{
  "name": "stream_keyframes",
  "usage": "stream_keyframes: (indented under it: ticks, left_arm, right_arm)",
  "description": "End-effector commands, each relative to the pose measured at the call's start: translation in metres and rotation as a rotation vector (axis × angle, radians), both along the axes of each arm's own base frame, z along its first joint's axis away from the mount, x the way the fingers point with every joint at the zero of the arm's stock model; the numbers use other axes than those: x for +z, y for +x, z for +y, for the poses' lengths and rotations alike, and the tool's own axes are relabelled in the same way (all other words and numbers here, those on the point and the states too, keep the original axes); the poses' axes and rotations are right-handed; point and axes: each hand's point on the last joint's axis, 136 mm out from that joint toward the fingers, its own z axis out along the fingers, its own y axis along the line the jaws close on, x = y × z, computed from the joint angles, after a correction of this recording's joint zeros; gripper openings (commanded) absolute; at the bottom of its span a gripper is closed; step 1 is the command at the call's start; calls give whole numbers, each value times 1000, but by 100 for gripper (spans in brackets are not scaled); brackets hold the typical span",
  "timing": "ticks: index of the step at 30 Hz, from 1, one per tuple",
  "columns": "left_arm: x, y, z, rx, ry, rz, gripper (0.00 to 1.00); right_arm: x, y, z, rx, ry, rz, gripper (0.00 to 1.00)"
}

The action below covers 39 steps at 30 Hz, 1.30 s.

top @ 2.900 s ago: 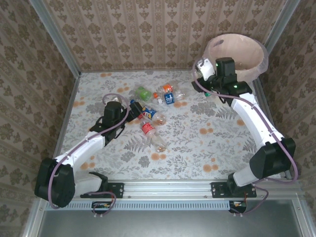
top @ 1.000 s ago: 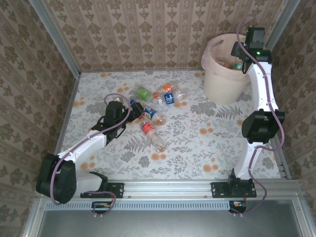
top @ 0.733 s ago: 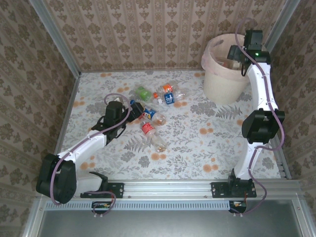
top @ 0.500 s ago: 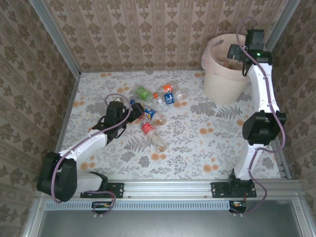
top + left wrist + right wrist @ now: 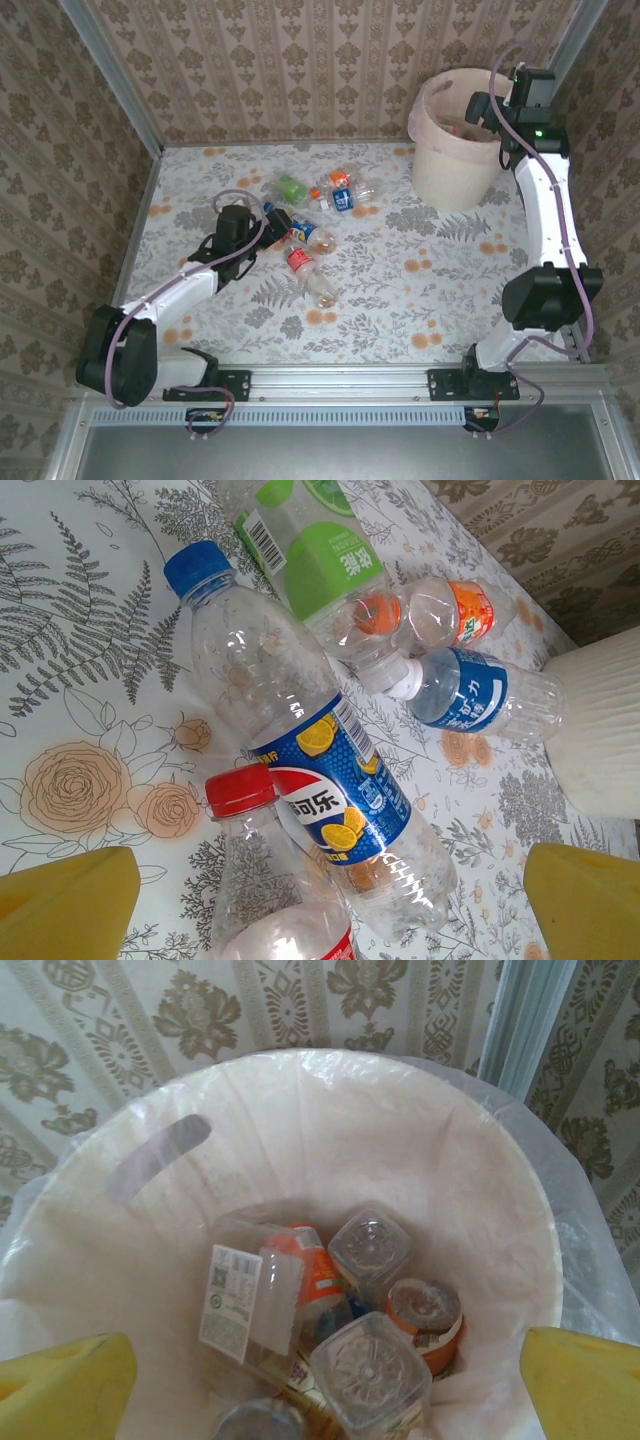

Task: Put the plastic bottles in the bin

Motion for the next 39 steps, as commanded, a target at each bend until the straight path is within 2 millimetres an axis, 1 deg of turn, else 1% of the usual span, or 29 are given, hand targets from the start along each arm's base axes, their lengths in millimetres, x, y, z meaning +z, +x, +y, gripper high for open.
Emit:
stream_keyframes:
  ticks: [1, 5, 6, 7, 10, 13, 18, 21, 24, 25, 27, 29, 31, 34, 39]
  left_arm:
    - [0, 2, -4, 1, -13, 15, 100]
    - [-1, 3, -5, -1, -18, 23, 100]
    - [-2, 3, -6, -2, -19, 26, 100]
    - [-2, 4, -6, -2, -18, 27, 100]
    - [-4, 5, -7, -3, -20, 35, 100]
    - [-8, 6, -8, 7, -20, 56, 100]
    - [-19, 8, -5, 46, 2, 124, 100]
    - [-26, 8, -4, 67, 17, 167, 100]
    - [-36, 6, -1, 100, 24, 225, 100]
    - [-39, -2, -12, 77, 34, 249, 100]
    - [-45, -12, -19, 66, 60, 285, 100]
    - [-51, -25, -24, 62, 104, 326, 100]
    - [-57, -35, -33, 41, 118, 350, 98]
    - [-66, -39, -51, -16, 112, 380, 93]
    - [-81, -42, -59, -15, 142, 441, 90]
  right_arm:
    - [37, -13, 15, 50, 30, -152, 100]
    - [54, -35, 28, 92, 89, -259, 100]
    - [54, -39, 33, 108, 110, -282, 100]
    - [67, -53, 40, 134, 130, -336, 100]
    - [75, -75, 60, 212, 207, -428, 100]
    - [72, -94, 82, 296, 306, -515, 100]
    - [49, -113, 115, 399, 418, -558, 100]
    - [30, -119, 135, 477, 418, -508, 100]
    - [4, -125, 153, 520, 422, -441, 100]
    - [-4, -127, 156, 524, 414, -422, 100]
    - [-18, -129, 157, 501, 410, -391, 100]
    - [-27, -130, 158, 495, 422, -377, 100]
    - [-36, -130, 160, 494, 432, -360, 100]
    - [-42, -128, 162, 500, 430, -343, 100]
    - [-39, -128, 165, 516, 403, -336, 100]
